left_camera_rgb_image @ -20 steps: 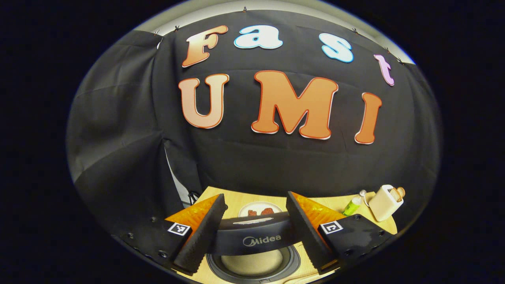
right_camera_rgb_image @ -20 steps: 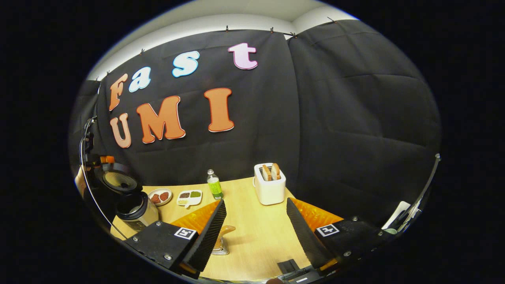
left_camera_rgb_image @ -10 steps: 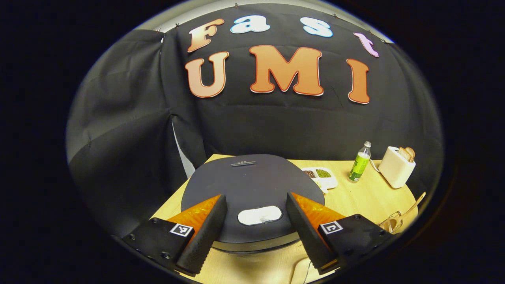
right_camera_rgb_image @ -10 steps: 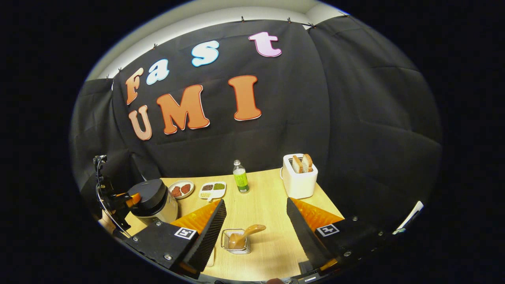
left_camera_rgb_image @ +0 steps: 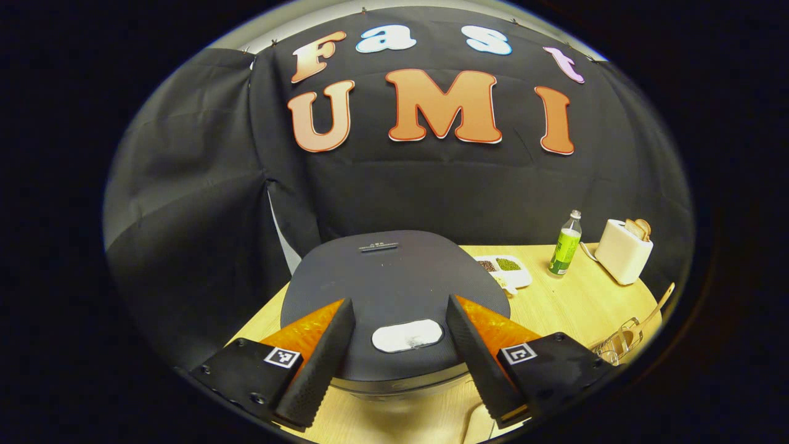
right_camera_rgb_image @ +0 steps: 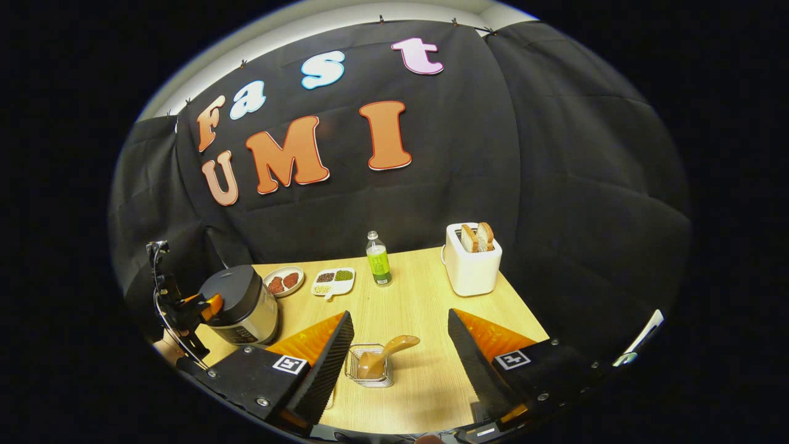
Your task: Close the left gripper, press the button to open the rice cooker; take a wooden spoon from the chopstick holder with the right hand, scoop a spoonful of rice and pour it into the rice cooker, then put the wooden spoon back into the chopstick holder.
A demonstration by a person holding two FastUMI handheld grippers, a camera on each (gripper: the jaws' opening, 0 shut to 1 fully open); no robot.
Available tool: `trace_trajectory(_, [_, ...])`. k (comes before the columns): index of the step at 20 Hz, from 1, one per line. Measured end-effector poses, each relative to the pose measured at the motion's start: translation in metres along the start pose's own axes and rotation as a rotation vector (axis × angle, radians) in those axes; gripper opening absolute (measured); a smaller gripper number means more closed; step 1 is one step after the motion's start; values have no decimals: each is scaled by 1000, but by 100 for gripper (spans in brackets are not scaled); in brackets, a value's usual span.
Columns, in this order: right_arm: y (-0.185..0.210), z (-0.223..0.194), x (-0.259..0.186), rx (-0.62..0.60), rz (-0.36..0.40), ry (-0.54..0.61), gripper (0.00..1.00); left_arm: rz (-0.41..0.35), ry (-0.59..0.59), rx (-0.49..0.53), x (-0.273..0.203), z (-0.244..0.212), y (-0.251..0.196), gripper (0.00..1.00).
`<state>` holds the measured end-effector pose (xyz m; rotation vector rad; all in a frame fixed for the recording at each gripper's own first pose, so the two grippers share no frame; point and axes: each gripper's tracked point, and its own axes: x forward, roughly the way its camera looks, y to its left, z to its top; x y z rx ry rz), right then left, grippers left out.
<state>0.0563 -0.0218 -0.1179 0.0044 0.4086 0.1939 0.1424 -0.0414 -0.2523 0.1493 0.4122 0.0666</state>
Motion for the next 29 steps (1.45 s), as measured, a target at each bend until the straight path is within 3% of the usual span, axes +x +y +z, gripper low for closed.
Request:
trace_trajectory(3, [-2, 15, -1, -18, -14, -42, 95, -22, 87, -15, -20, 10, 0, 94])
trace_trajectory(4, [-3, 21, -2, -20, -18, -58, 95, -31, 50, -30, -29, 34, 3, 94])
trace_trajectory(5, [-3, 28, -3, -24, -21, -75, 95, -28, 6, -28, -44, 60, 11, 100])
trace_trajectory(6, [-3, 34, -4, -29, -24, -90, 95, -25, -36, -30, -57, 89, 18, 94])
trace_trajectory(7, [-4, 41, -6, -37, -26, -105, 95, -30, -74, -38, -72, 111, 24, 100])
trace_trajectory(9, [-4, 55, -12, -59, -31, -133, 95, -38, -148, -55, -105, 146, 36, 94])
trace_trajectory(12, [-5, 83, -21, -104, -48, -191, 95, -37, -240, -66, -154, 199, 59, 94])
trace_trajectory(13, [-5, 94, -25, -121, -58, -216, 95, -25, -272, -68, -171, 212, 69, 100])
trace_trajectory(14, [-4, 104, -30, -135, -65, -242, 95, -12, -306, -70, -188, 227, 80, 93])
trace_trajectory(16, [2, 125, -39, -150, -68, -292, 95, 15, -355, -70, -218, 247, 99, 93])
trace_trajectory(20, [18, 151, -54, -142, -49, -366, 95, 40, -414, -86, -252, 263, 123, 93])
trace_trajectory(21, [22, 152, -54, -142, -45, -371, 100, 44, -415, -93, -253, 261, 128, 93])
trace_trajectory(22, [24, 150, -54, -144, -43, -371, 95, 55, -410, -96, -251, 257, 133, 94])
trace_trajectory(29, [50, 137, -46, -138, -30, -350, 95, 101, -376, -74, -240, 234, 158, 100])
